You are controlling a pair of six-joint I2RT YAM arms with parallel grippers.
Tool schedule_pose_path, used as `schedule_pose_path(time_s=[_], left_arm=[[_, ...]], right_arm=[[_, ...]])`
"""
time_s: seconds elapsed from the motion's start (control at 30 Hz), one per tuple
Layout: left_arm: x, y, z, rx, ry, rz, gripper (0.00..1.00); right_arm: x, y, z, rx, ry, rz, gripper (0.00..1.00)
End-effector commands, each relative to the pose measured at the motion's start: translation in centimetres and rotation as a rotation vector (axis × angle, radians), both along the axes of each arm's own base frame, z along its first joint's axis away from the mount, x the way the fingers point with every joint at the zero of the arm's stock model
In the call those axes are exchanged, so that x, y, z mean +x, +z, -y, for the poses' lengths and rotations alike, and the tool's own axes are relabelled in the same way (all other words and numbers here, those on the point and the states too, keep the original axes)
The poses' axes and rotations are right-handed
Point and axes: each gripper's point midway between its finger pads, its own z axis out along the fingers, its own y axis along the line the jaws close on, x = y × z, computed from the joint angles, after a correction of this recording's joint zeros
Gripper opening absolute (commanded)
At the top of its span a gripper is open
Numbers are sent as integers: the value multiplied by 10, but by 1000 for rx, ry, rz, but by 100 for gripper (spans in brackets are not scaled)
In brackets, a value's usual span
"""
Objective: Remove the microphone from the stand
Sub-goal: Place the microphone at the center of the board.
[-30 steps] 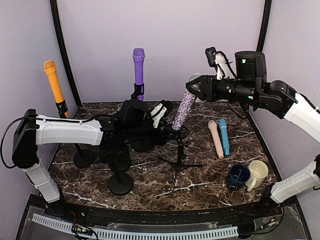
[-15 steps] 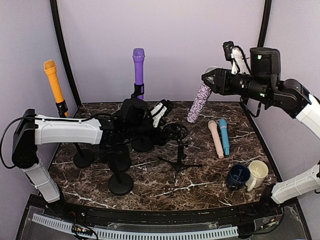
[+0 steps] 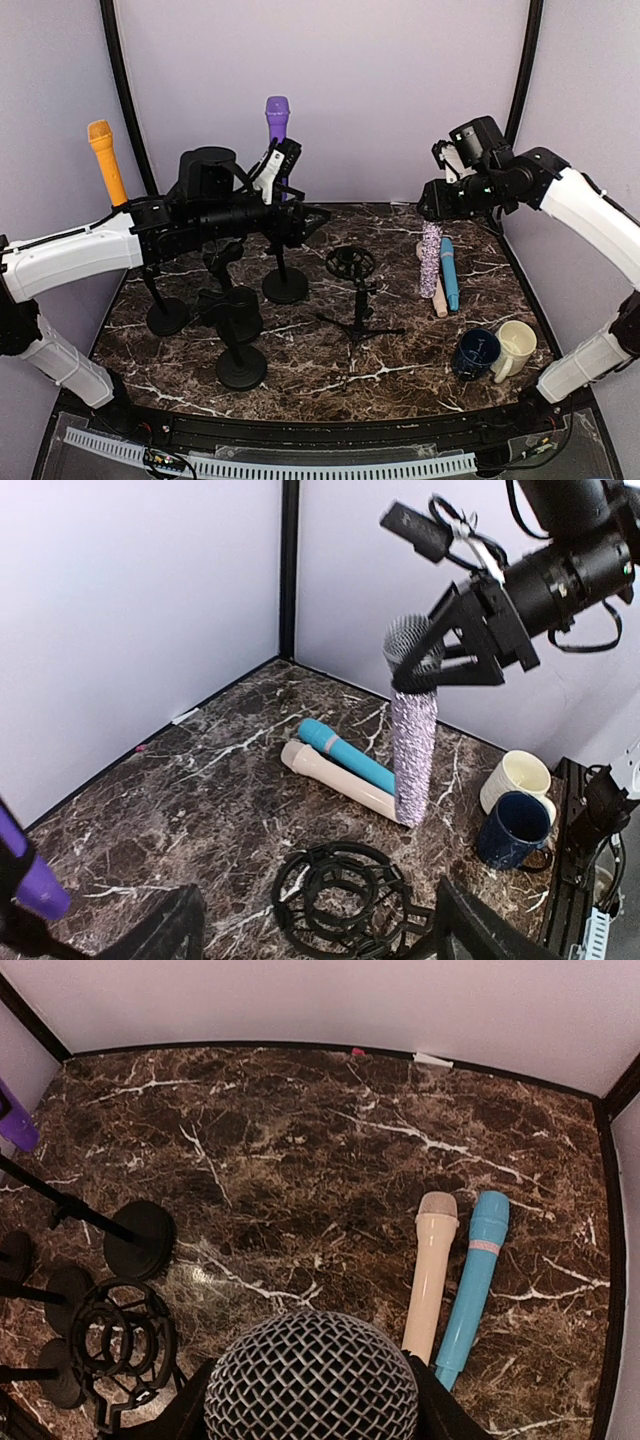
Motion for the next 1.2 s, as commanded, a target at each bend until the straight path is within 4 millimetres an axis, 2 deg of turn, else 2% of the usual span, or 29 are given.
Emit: schedule_pose_path(time_s=[0.0,0.03,0.17,0.3,0.57,0.93,1.17], left_arm=[[3,6,-37,-31,54,-81,81],[2,1,-42,-22,62,-91,81],[3,4,-67,-25,114,-86,81],[2,2,-82,-28,148,-78,81],[-3,-1,-94,-30,172,-71,82],[-6,2,-107,-29,202,-49,82],[-8,0,-111,-35,212,-58,82]], right_arm=[[1,-12,0,-15,24,-93,26],[2,-16,-1,-20,31,-117,26],[5,-33,-11,-23,81,-208,27],[14,-58,-14,-70,80,-287,25],[43,-85,-26,-78,72,-333,25],[102,-137,-22,-165,-23,-355,33],[131,-171,-25,-203,-72,-349,36]])
